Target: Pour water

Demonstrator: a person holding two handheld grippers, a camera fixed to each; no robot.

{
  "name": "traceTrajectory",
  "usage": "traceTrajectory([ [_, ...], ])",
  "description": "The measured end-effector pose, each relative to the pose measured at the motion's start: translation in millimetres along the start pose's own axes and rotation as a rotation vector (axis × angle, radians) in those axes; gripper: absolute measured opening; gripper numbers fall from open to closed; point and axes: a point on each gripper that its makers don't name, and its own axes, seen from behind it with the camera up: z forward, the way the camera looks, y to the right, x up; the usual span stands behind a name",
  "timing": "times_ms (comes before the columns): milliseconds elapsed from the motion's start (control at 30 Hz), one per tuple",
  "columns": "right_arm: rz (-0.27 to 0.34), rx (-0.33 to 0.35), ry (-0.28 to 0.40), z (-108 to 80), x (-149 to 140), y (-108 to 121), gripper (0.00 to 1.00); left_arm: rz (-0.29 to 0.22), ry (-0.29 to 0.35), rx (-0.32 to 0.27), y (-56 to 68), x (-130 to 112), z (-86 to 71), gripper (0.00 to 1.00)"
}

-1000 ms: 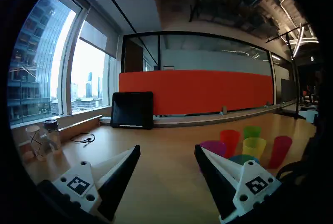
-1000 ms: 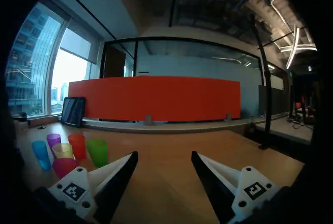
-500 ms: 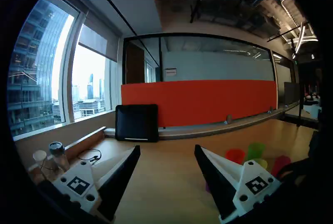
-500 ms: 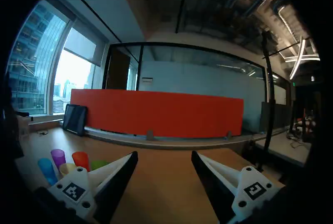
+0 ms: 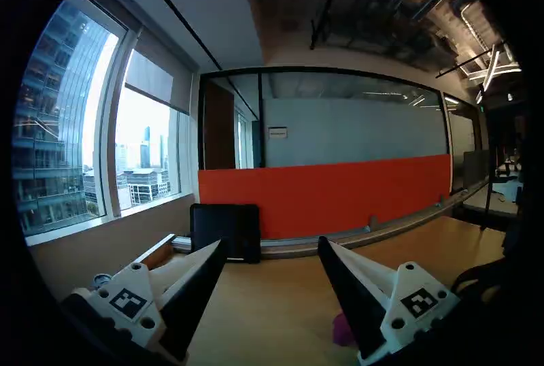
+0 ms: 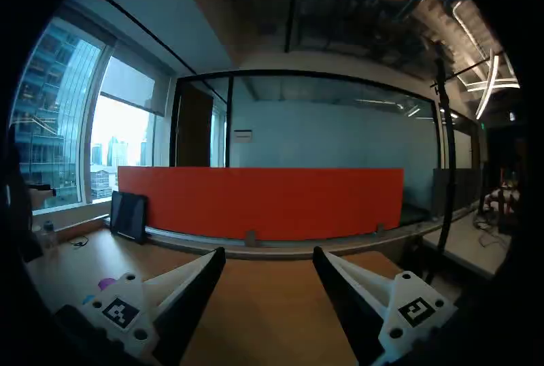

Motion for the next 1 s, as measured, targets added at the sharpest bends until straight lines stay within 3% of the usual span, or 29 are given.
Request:
traceTrajectory([
  [267,0.0,0.008,0.014,3.8,27.3,-1.3,0.99,-0.035,-0.001,-0.03,5.0,31.4,4.6,0.97],
  [667,0.003,0.053,-0.019,4.1,18.5,-5.6,0.99,-0.028,-0.03,-0.103,20.4,22.6,7.0,0.97],
  [1000,0.012,0.187,-0.02,0.9,24.9,-30.1,0.99,-0.016,-0.033,-0.217,42.0,25.3,3.3,0.97],
])
